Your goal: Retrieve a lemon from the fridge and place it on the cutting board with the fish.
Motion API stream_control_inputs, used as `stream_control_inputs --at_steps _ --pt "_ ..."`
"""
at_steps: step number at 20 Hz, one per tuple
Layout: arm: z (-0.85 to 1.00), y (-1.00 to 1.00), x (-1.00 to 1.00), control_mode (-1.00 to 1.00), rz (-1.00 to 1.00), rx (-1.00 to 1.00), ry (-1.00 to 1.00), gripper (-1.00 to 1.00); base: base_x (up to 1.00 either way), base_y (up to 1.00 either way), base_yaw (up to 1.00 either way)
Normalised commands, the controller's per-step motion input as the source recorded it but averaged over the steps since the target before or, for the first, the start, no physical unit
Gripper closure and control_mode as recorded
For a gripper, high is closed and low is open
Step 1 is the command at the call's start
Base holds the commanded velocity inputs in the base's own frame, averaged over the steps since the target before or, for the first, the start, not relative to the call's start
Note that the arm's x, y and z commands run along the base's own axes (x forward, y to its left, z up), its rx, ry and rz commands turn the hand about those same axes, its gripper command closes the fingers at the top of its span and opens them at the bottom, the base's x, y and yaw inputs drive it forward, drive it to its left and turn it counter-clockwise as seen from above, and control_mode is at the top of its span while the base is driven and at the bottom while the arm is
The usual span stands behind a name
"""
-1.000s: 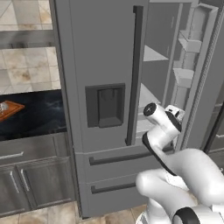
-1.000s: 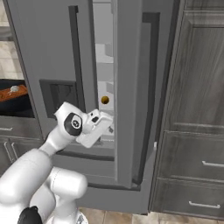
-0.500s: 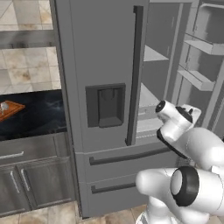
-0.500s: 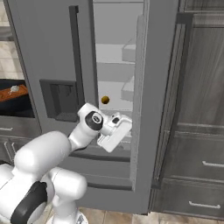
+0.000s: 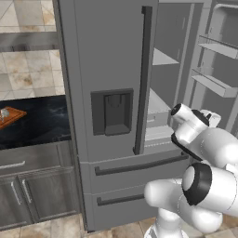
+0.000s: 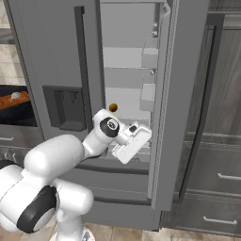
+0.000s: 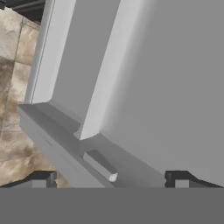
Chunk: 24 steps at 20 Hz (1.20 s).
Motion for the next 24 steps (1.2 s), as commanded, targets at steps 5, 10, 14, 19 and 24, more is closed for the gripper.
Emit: stream_control_inputs --at_steps 5,10,14,19,24 --pt "0.00 0.96 -0.04 -1.00 0.00 0.15 -0.16 -1.00 0.00 0.00 0.00" --pt "0.00 0.78 0.00 -1.00 -0.09 0.55 -0.14 -1.00 0.00 0.00 0.00" --pt "-0.03 0.88 0.13 -1.00 -0.14 0.71 -0.15 -1.00 0.00 0.00 0.00" --pt "0.01 0.80 0.01 -1.00 -0.12 0.69 -0.26 -1.00 0.00 0.00 0.00" --pt "0.22 0.38 0.00 -1.00 -0.12 0.35 -0.36 -1.00 0.00 0.00 0.00"
